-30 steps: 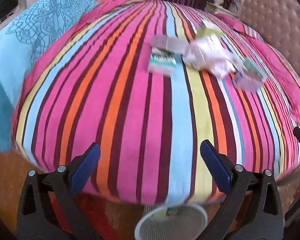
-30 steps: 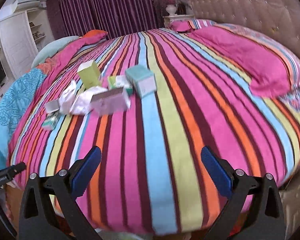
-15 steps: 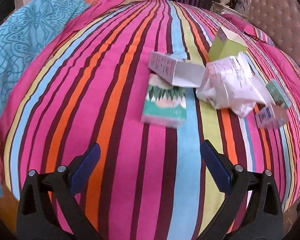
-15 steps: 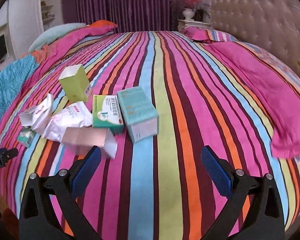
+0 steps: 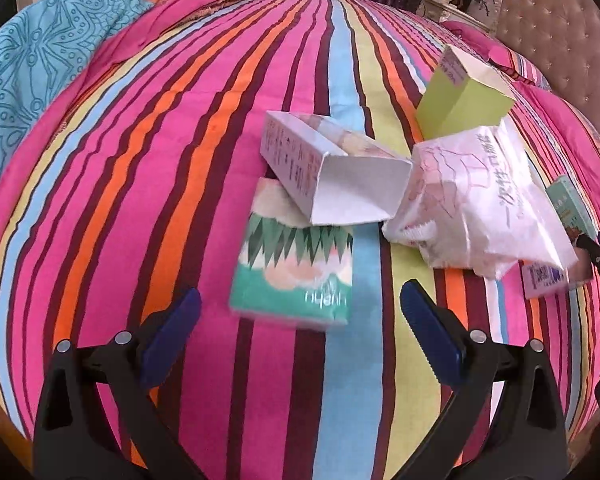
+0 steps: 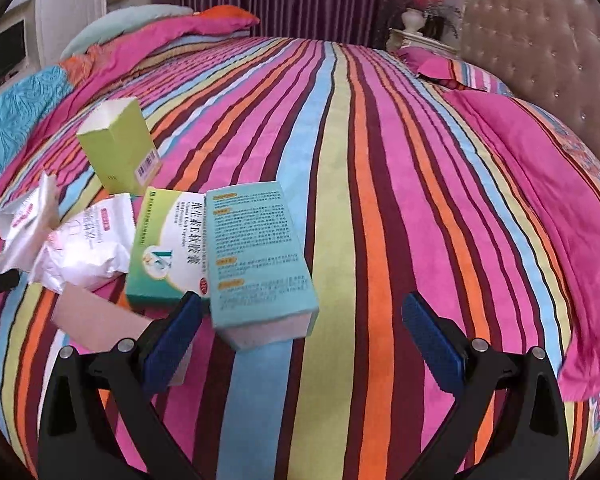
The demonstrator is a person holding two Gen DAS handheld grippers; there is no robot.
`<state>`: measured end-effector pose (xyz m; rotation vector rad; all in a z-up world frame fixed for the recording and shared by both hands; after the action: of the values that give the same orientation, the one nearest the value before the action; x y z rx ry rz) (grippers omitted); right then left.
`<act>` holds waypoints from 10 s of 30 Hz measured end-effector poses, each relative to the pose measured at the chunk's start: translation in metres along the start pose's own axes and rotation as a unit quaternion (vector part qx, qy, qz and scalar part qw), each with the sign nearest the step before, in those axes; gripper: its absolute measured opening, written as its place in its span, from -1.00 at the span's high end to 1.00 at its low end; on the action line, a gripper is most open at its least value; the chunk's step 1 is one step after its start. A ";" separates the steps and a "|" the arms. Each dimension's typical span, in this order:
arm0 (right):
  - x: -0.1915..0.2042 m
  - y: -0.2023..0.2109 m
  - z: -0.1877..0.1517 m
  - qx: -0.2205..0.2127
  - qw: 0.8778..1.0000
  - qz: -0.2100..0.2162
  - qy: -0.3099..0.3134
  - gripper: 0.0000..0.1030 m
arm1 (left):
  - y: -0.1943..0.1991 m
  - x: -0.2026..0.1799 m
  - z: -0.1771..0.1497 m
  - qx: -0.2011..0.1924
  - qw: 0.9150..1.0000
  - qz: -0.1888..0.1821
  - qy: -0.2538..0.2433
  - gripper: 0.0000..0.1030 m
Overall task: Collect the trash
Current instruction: 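Grasp the green-and-pink tissue pack with the left tool while the right tool grasps the teal box, then carry both items over the wastebasket and open both tools to drop them, then raise both tools from the wastebasket back toward the remaining items on the bed, then grasp the white foundation box with the left tool while the right tool grasps the COSNORI card box, then carry both boxes from the bed over the white mesh wastebasket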
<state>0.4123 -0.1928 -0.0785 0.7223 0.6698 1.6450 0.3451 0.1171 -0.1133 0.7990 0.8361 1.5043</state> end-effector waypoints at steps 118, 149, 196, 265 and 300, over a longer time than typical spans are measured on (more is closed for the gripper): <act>0.068 0.031 -0.415 0.473 0.819 0.041 -0.322 0.05 | -0.019 -0.104 -0.364 0.378 0.912 -0.145 -0.072 0.02; 0.054 0.021 -0.425 0.476 0.799 0.032 -0.366 -0.85 | -0.041 -0.087 -0.377 0.412 0.900 -0.142 -0.017 -0.72; 0.079 0.131 -0.130 -0.033 0.996 0.051 -0.070 -0.86 | 0.098 0.009 -0.081 0.004 0.998 -0.030 0.056 -0.72; 0.066 0.068 -0.085 -0.006 0.999 0.009 -0.047 -0.49 | 0.031 0.026 -0.021 0.000 0.998 -0.012 0.067 0.10; 0.065 0.207 -0.220 0.004 0.994 0.066 -0.085 -0.49 | 0.152 -0.060 -0.242 0.028 0.995 -0.062 -0.077 0.10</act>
<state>0.1042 -0.1756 -0.0574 0.9176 0.5148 1.6788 0.0654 0.0323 -0.1071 0.8765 0.8004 1.2984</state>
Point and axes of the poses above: each gripper's, at about its wrist camera, not at the fingertips, and y roughly against the way its jaws point, x to its left, z to its top, the point moved 2 cm from there along -y, roughly the way its jaws point, and after that the axes turned 14 degrees about -y, right-handed, at the moved point
